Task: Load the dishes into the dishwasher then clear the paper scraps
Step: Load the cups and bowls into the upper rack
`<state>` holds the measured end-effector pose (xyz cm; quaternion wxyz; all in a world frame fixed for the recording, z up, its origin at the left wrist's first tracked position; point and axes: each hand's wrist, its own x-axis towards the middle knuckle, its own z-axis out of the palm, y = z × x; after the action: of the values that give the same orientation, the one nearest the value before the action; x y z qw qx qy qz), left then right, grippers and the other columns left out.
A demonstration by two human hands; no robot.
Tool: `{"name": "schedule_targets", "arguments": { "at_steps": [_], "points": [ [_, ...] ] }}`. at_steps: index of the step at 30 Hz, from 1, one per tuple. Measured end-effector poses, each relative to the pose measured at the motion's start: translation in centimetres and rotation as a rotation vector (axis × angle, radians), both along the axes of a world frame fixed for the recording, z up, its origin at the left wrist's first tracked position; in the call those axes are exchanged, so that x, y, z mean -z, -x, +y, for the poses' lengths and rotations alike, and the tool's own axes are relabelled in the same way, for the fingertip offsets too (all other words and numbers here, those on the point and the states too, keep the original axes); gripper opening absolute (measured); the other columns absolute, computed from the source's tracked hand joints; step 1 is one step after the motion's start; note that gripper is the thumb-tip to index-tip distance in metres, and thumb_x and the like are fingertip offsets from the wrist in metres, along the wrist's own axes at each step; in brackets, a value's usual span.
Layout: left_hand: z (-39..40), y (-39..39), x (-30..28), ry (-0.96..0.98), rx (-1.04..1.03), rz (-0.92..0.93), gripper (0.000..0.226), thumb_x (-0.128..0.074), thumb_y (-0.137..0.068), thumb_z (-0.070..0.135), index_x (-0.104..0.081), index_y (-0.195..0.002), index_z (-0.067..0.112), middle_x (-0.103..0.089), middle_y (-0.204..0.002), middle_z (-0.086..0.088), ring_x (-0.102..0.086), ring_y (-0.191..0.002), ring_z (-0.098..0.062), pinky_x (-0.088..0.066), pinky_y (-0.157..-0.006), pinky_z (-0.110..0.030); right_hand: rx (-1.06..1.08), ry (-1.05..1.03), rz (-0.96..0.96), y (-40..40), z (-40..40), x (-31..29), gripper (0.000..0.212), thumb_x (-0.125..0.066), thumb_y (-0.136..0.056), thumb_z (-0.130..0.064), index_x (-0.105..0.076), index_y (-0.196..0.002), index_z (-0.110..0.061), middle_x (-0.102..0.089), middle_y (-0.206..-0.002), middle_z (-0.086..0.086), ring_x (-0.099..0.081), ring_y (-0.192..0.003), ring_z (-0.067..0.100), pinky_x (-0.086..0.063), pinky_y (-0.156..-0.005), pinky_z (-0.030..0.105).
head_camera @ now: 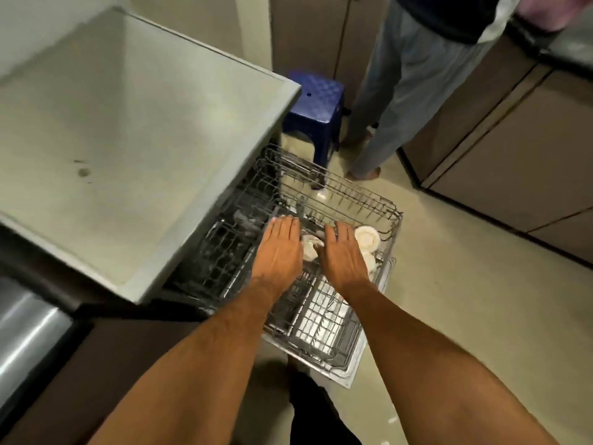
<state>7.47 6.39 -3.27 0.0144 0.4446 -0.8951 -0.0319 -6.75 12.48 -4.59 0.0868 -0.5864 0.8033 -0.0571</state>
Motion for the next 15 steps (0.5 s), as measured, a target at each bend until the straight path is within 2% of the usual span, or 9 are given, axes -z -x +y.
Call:
{"name": "schedule_targets", "arguments": {
  "at_steps": [3, 6, 11, 15],
  "points": [
    [2.2, -5.8, -3.6, 0.058, -0.050, 0.024, 0.058, -0.045, -0.103, 0.027, -0.030, -0.153, 0.002, -0.038, -0.156, -0.018, -0.032, -0.146, -0.030, -0.016, -0.126, -0.044, -0.080, 0.047, 0.025, -5.0, 1.3, -3.2, 0.060, -0.072, -0.090, -0.023, -0.043, -0.141, -0.008, -0.048, -0.139, 0.020, -0.046, -0.127, 0.035, -0.042, -0.107, 0.042],
    [4.1, -11.6, -6.3, 0.084, -0.120, 0.025, 0.060, -0.034, -0.106, 0.035, -0.026, -0.155, 0.003, -0.032, -0.159, -0.017, -0.026, -0.150, -0.031, -0.016, -0.125, -0.046, -0.159, 0.104, 0.046, -9.9, 1.9, -6.4, 0.058, -0.068, -0.091, -0.023, -0.041, -0.141, -0.012, -0.049, -0.134, 0.014, -0.045, -0.121, 0.029, -0.042, -0.104, 0.038],
    [7.4, -22.3, -10.1, 0.149, -0.265, 0.034, 0.056, -0.041, -0.103, 0.034, -0.039, -0.149, 0.000, -0.045, -0.150, -0.018, -0.039, -0.141, -0.033, -0.023, -0.123, -0.045, -0.309, 0.231, 0.019, -19.2, 2.7, -10.9, 0.047, -0.058, -0.101, -0.024, -0.047, -0.142, -0.004, -0.050, -0.137, 0.022, -0.047, -0.126, 0.037, -0.045, -0.105, 0.046],
    [9.6, -30.5, -11.9, 0.187, -0.405, 0.047, 0.056, -0.042, -0.102, 0.033, -0.041, -0.148, 0.000, -0.047, -0.149, -0.017, -0.039, -0.141, -0.032, -0.022, -0.123, -0.046, -0.452, 0.290, 0.038, -26.8, 3.0, -13.2, 0.047, -0.055, -0.102, -0.030, -0.048, -0.139, -0.003, -0.050, -0.136, 0.024, -0.047, -0.126, 0.038, -0.044, -0.107, 0.048]
  ]
}}
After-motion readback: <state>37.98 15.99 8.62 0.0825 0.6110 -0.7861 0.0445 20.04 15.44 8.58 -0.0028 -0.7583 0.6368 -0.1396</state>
